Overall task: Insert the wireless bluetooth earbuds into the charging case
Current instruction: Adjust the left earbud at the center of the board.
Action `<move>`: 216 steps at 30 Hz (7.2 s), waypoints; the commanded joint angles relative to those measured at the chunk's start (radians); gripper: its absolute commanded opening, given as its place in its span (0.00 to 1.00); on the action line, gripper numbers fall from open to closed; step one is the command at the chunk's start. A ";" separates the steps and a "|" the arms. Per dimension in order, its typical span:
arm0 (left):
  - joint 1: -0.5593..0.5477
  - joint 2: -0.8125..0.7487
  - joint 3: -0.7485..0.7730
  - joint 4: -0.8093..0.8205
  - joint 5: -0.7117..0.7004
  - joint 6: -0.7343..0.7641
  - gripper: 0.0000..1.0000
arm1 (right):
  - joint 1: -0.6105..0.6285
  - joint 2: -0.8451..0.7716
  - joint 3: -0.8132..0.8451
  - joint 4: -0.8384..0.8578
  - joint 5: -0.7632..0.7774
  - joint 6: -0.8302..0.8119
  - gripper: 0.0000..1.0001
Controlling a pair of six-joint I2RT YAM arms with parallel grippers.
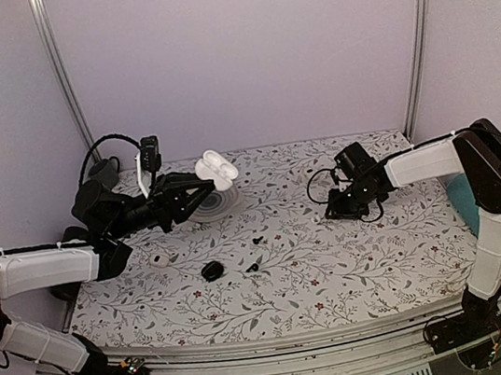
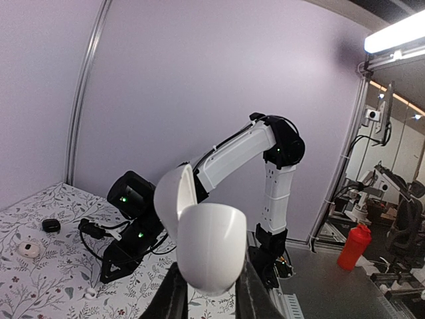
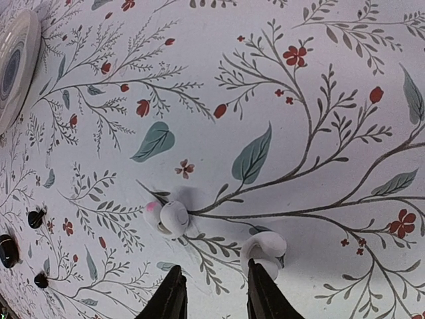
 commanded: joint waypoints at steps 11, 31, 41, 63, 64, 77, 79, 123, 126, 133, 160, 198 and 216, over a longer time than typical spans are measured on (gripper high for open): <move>0.014 -0.016 -0.002 0.011 0.005 0.005 0.00 | 0.004 0.009 -0.021 -0.008 0.044 0.008 0.33; 0.014 -0.010 0.004 0.011 0.007 0.001 0.00 | 0.004 0.003 -0.032 -0.024 0.085 -0.005 0.33; 0.014 -0.008 0.013 0.001 0.009 0.003 0.00 | 0.004 0.010 -0.017 -0.033 0.101 -0.010 0.32; 0.014 -0.022 0.009 -0.016 0.006 0.013 0.00 | 0.004 0.033 0.012 -0.054 0.115 -0.008 0.27; 0.014 -0.022 0.010 -0.016 0.006 0.013 0.00 | 0.004 0.032 0.012 -0.054 0.116 -0.008 0.27; 0.014 -0.025 0.007 -0.016 0.006 0.014 0.00 | 0.004 0.036 0.027 -0.069 0.146 -0.004 0.22; 0.014 -0.025 0.006 -0.016 0.006 0.015 0.00 | 0.004 0.036 0.028 -0.069 0.150 0.000 0.22; 0.020 -0.035 0.008 -0.023 0.021 0.019 0.00 | -0.002 0.086 0.138 -0.013 0.056 0.076 0.22; 0.020 -0.035 0.008 -0.023 0.021 0.019 0.00 | 0.005 0.099 0.142 0.023 0.024 0.078 0.22; 0.021 -0.041 0.008 -0.022 0.021 0.017 0.00 | 0.010 0.159 0.177 0.008 0.004 0.082 0.22; 0.021 -0.039 -0.009 -0.008 0.013 0.011 0.00 | -0.064 -0.089 -0.057 -0.050 0.038 0.023 0.23; 0.023 -0.072 -0.031 -0.016 0.007 0.018 0.00 | -0.083 0.069 0.001 0.124 -0.013 -0.241 0.55; 0.023 -0.041 0.010 -0.059 0.008 0.020 0.00 | -0.084 0.037 -0.077 0.073 -0.018 -0.231 0.55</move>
